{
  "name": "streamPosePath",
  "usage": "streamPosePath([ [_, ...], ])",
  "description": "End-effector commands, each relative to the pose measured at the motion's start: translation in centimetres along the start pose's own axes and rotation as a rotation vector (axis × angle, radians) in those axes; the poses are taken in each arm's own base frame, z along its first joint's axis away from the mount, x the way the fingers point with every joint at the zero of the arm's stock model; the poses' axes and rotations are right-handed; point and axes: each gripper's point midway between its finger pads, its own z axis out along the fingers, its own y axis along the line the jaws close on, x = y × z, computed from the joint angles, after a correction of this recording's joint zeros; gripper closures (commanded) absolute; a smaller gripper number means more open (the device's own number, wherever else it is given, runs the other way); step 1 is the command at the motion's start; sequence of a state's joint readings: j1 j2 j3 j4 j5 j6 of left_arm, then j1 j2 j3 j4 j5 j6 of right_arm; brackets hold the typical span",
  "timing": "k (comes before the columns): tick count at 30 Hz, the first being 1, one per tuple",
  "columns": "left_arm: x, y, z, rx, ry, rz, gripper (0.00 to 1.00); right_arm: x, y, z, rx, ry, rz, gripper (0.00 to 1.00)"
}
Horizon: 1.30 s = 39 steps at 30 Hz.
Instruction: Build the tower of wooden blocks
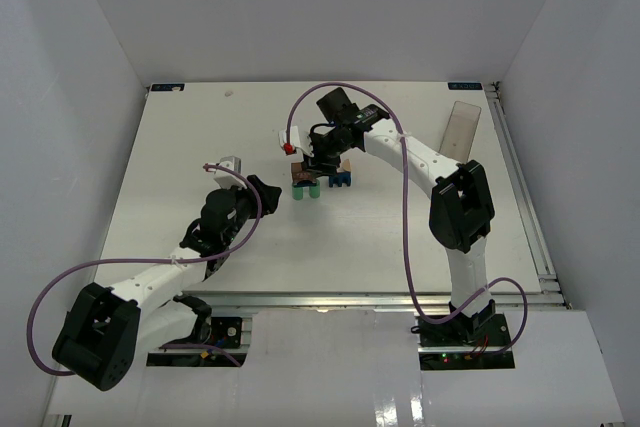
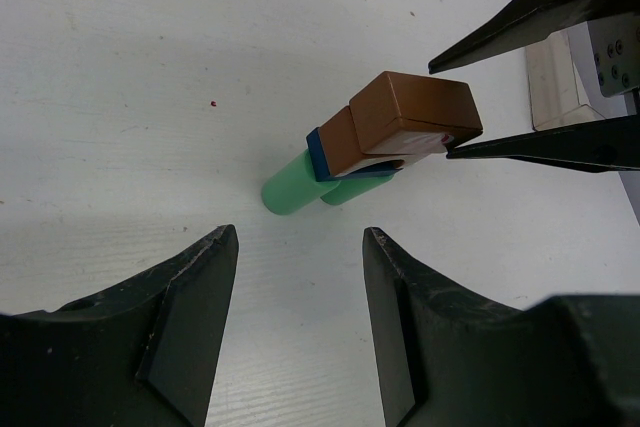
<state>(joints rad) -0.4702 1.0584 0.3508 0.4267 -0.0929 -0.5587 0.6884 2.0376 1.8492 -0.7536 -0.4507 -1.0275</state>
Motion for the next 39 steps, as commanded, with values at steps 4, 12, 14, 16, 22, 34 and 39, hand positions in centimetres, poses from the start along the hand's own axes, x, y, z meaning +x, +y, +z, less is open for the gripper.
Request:
streamPosePath([
  [4,-1.7,-1.1,0.0,0.035,-0.043,-0.009,0.36,-1.6,-1.0,-1.3,0.043,-0.033,-0.021,0.44],
  [12,-1.7,-1.1,0.0,0.035,-0.043,-0.009,0.36,-2.0,-0.7,-1.6,0.035,-0.052,-0.026,0.43],
  [14,-1.7,-1.1,0.0,0.035,-0.043,-0.009,0.36,-2.2,-0.8,-2.0,0.043,-0.055,-0.031,0.43],
  [16,-1.7,-1.1,0.0,0.034,-0.043,-0.009,0.37,-2.4,-0.8,-2.3,0.048,-0.058,-0.032,0.43],
  [22,-1.8,-1.1,-0.2,0.034,-0.048,-0.009,0.37,-3.1,-0.9,-4.1,0.091,-0.060,-0.028,0.41],
  [34,-1.7,-1.1,-0.1,0.043,-0.055,0.001,0.40,-3.7,-1.2,-8.1,0.257,-0.102,0.141,0.43],
  [39,-1.6,-1.2,0.1,0.047,-0.045,0.014,0.70,-2.5,-2.8,-9.2,0.508,-0.168,0.459,0.78],
])
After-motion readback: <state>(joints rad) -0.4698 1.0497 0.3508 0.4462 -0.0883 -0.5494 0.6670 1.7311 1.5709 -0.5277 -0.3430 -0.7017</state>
